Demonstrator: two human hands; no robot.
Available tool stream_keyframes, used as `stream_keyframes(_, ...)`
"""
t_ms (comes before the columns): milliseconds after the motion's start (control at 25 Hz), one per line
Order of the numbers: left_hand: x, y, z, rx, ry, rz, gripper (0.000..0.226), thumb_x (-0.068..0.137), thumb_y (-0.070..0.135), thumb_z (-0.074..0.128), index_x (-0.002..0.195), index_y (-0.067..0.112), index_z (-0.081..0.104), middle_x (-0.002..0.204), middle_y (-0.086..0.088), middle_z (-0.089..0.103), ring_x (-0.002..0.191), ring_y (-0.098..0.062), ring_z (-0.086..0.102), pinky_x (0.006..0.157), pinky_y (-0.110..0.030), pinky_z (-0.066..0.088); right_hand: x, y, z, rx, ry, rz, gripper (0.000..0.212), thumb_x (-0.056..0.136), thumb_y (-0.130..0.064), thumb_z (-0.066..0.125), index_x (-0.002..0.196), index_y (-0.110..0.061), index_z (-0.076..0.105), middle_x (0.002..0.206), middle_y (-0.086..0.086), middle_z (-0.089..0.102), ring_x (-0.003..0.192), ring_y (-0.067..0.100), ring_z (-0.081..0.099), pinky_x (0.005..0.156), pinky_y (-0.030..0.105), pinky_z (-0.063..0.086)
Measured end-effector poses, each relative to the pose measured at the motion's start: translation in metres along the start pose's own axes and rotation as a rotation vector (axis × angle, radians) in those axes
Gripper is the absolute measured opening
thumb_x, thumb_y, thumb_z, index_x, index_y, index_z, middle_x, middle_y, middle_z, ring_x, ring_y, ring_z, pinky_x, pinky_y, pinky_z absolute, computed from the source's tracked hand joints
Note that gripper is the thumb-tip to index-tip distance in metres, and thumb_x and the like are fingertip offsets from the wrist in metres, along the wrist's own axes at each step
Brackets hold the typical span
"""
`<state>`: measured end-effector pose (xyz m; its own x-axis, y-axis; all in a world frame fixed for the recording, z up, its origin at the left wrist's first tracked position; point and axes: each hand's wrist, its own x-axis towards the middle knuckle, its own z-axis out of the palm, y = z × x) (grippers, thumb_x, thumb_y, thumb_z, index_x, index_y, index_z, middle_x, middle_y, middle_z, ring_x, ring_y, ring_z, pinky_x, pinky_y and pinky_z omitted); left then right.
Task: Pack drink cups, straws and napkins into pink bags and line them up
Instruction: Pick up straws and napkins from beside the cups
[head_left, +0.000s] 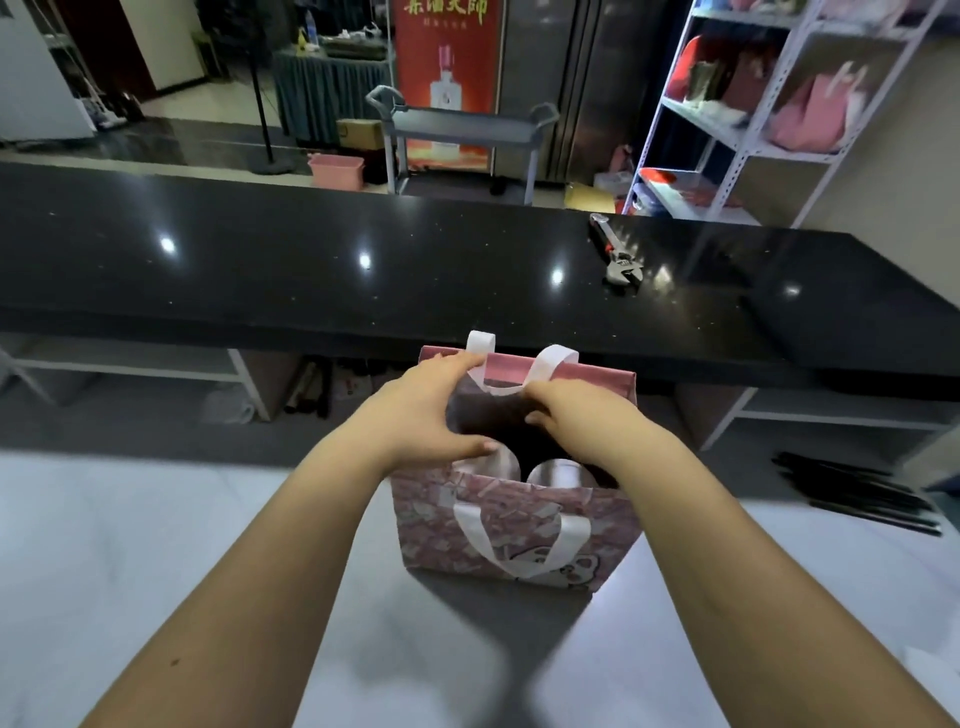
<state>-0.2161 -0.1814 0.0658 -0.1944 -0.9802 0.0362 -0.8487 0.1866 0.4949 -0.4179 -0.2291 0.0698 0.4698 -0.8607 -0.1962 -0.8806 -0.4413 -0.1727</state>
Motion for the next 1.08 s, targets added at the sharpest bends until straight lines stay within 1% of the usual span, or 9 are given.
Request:
stream_keyframes(80,0.003,0.012,-0.003,0.171,0.122,0.008,0.08,0.078,0.049,0.069,0.145,0.031,0.031,0.141,0.006,0.048,0.128,-0.021,0.045,0.103,-0.042,0.039,-0.01,0.0,-0.01,0.025,0.02,0.006,0.025,0.099,-0.024,0.046,0.12,-0.025,0.058,0.114,0.003,0.064,0.098,0.023,0.061,0.084,0.038,0.05)
stream_keyframes(200,0.017,0.045,-0.007,0.267,0.273,0.096,0.055,0.084,0.039,0.06,0.136,0.03,0.043,0.127,0.005,0.057,0.118,-0.023,0.05,0.095,-0.044,0.038,-0.033,0.01,-0.028,0.083,0.1,0.044,0.019,0.094,-0.03,0.054,0.11,-0.034,0.063,0.109,-0.004,0.064,0.093,0.018,0.06,0.081,0.038,0.052)
stream_keyframes(360,0.04,0.103,0.014,0.272,0.229,0.232,0.047,0.087,0.038,0.056,0.132,0.029,0.048,0.125,0.005,0.056,0.116,-0.024,0.049,0.092,-0.041,0.036,-0.078,0.042,-0.046,0.209,0.32,0.116,0.019,0.09,-0.024,0.058,0.106,-0.032,0.066,0.1,-0.01,0.067,0.09,0.013,0.061,0.079,0.036,0.052)
stream_keyframes(440,0.05,0.135,0.034,0.293,0.212,0.29,0.044,0.087,0.038,0.055,0.13,0.029,0.049,0.123,0.004,0.056,0.116,-0.024,0.049,0.091,-0.04,0.035,-0.104,0.065,-0.048,0.2,0.424,0.153,0.018,0.09,-0.023,0.06,0.105,-0.029,0.067,0.097,-0.009,0.066,0.089,0.013,0.06,0.077,0.033,0.05)
stream_keyframes(640,0.066,0.214,0.091,0.205,0.232,0.342,0.035,0.087,0.038,0.055,0.12,0.028,0.057,0.114,0.001,0.059,0.108,-0.027,0.051,0.087,-0.04,0.038,-0.173,0.144,-0.033,0.167,0.509,0.309,0.01,0.091,-0.03,0.059,0.098,-0.03,0.065,0.095,-0.011,0.064,0.089,0.013,0.058,0.077,0.035,0.051)
stream_keyframes(760,0.071,0.252,0.141,0.157,0.162,0.378,0.033,0.086,0.038,0.055,0.118,0.028,0.058,0.111,0.002,0.059,0.107,-0.026,0.052,0.084,-0.039,0.037,-0.21,0.196,-0.007,0.211,0.508,0.382,0.012,0.089,-0.029,0.062,0.101,-0.028,0.063,0.099,-0.01,0.064,0.093,0.013,0.058,0.08,0.037,0.051)
stream_keyframes(880,0.071,0.285,0.207,0.215,0.048,0.373,0.035,0.088,0.034,0.051,0.122,0.025,0.054,0.113,0.0,0.057,0.108,-0.026,0.05,0.085,-0.039,0.035,-0.248,0.248,0.04,0.285,0.441,0.474,0.018,0.089,-0.029,0.062,0.106,-0.031,0.062,0.105,-0.015,0.063,0.099,0.009,0.054,0.081,0.034,0.049)
stream_keyframes(1000,0.066,0.31,0.275,0.274,-0.08,0.361,0.039,0.089,0.032,0.05,0.128,0.024,0.05,0.121,0.0,0.055,0.115,-0.026,0.046,0.092,-0.04,0.033,-0.286,0.294,0.094,0.359,0.364,0.583,0.022,0.089,-0.026,0.062,0.111,-0.031,0.062,0.112,-0.014,0.06,0.103,0.009,0.053,0.08,0.029,0.045)
stream_keyframes(1080,0.06,0.324,0.316,0.273,-0.171,0.356,0.042,0.089,0.032,0.049,0.131,0.024,0.049,0.124,0.0,0.054,0.117,-0.026,0.045,0.094,-0.04,0.032,-0.311,0.324,0.125,0.389,0.302,0.646,0.027,0.09,-0.021,0.061,0.115,-0.03,0.061,0.119,-0.011,0.057,0.108,0.011,0.051,0.083,0.031,0.045)
